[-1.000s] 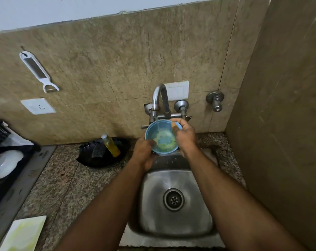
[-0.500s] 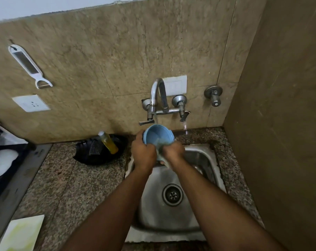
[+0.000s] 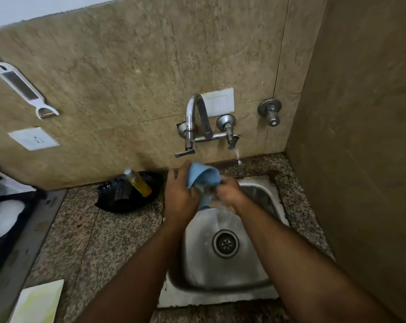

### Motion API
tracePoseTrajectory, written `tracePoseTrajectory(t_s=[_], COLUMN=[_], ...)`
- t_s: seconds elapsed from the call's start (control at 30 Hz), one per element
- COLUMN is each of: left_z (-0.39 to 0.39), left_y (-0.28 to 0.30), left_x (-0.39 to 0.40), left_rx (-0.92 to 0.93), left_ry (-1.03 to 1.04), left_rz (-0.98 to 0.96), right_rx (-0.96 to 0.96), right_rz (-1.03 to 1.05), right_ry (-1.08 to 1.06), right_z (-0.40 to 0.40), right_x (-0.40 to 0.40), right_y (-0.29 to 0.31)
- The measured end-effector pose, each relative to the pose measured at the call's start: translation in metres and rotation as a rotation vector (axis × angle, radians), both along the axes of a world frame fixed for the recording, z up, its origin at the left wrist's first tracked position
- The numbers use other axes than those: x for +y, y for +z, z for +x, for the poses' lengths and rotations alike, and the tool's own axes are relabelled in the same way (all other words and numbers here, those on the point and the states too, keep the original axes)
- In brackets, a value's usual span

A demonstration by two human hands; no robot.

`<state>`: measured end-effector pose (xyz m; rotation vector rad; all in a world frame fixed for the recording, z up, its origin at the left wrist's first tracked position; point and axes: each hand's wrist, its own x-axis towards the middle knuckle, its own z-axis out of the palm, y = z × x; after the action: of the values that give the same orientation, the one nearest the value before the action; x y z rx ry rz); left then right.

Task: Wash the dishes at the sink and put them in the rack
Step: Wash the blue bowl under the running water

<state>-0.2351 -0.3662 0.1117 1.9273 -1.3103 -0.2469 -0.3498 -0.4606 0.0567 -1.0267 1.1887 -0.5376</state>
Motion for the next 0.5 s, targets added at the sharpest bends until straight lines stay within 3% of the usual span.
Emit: tracePoseTrajectory(t_s=[0.1, 0.23, 0.3, 0.4, 0.5], left_z=[0.013, 0.024, 0.022, 0.018, 0.016], left_y=[-0.005, -0.008, -0.006, -0.003, 0.000], left_x=[0.001, 0.004, 0.004, -0.002, -0.009], left_rx=[-0.007, -0.021, -0.027, 0.021, 0.136], left_ry=[-0.035, -0.058, -0.030, 0.088, 0.231], left_rz=[-0.018, -0.082, -0.095, -0.093, -0.042], right_rx=[-0.048, 0.042, 0.211, 0.412, 0.462], right_rz=[-0.043, -0.198, -0.409, -0.929, -1.311], right_ry=[-0.031, -0.118, -0.148, -0.154, 0.324], right_z=[-0.002, 0.004, 0.004, -0.006, -0.016], right_x=[-0.003, -0.006, 0.004, 0.032, 0.049], right_y=[-0.002, 0.003, 0.007, 0.011, 0.009])
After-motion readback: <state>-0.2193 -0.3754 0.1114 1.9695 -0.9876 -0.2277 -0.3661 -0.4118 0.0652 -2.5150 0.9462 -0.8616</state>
